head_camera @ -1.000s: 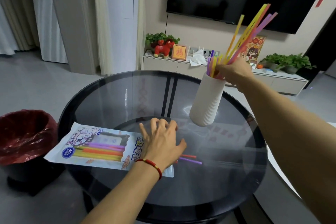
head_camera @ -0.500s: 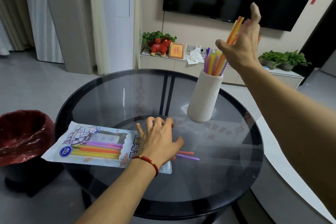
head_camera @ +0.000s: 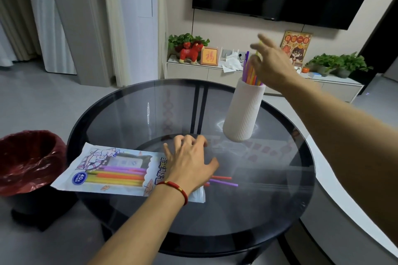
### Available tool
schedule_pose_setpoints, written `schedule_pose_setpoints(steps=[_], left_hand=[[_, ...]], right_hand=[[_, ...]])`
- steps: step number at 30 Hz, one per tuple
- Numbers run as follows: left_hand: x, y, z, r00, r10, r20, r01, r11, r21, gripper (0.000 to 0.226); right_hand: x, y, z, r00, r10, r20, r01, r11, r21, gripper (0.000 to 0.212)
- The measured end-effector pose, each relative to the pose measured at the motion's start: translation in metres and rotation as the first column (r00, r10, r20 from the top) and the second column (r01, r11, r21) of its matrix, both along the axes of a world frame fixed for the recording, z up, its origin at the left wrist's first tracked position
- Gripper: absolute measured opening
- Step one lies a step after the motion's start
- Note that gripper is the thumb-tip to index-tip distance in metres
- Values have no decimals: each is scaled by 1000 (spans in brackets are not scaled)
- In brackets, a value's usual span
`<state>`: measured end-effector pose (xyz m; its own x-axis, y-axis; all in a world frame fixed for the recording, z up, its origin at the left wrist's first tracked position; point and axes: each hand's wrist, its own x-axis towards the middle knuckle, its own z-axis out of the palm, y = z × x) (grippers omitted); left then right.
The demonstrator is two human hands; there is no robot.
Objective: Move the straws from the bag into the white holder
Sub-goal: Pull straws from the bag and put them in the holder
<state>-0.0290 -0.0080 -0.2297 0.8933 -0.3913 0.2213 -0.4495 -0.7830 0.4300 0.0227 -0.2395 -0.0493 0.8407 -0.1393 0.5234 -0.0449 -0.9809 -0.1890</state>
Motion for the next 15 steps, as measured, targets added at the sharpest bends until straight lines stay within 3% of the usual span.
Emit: schedule_pose_setpoints(steps=[2, 6, 11, 14, 15], left_hand=[[-1, 0, 0, 1000, -7, -5, 7, 1000, 0, 44], [-2, 1, 1, 1000, -29, 12, 29, 999, 16, 46], [2, 16, 6, 985, -170, -19, 171, 984, 47, 59], [3, 31, 6, 942, -301, -149, 306, 952, 12, 80], [3, 36, 3, 930, -329, -166, 345, 935, 78, 90]], right_hand=[[-2, 0, -9, 996, -21, -84, 16, 999, -50, 42], [-6, 3, -13, 998, -25, -57, 22, 999, -47, 45], [-23, 8, -12, 983, 47, 175, -52, 998, 23, 42], [-50, 25, -39, 929, 67, 363, -118, 986, 119, 28], [-59, 32, -56, 929, 85, 360, -157, 972, 175, 25]])
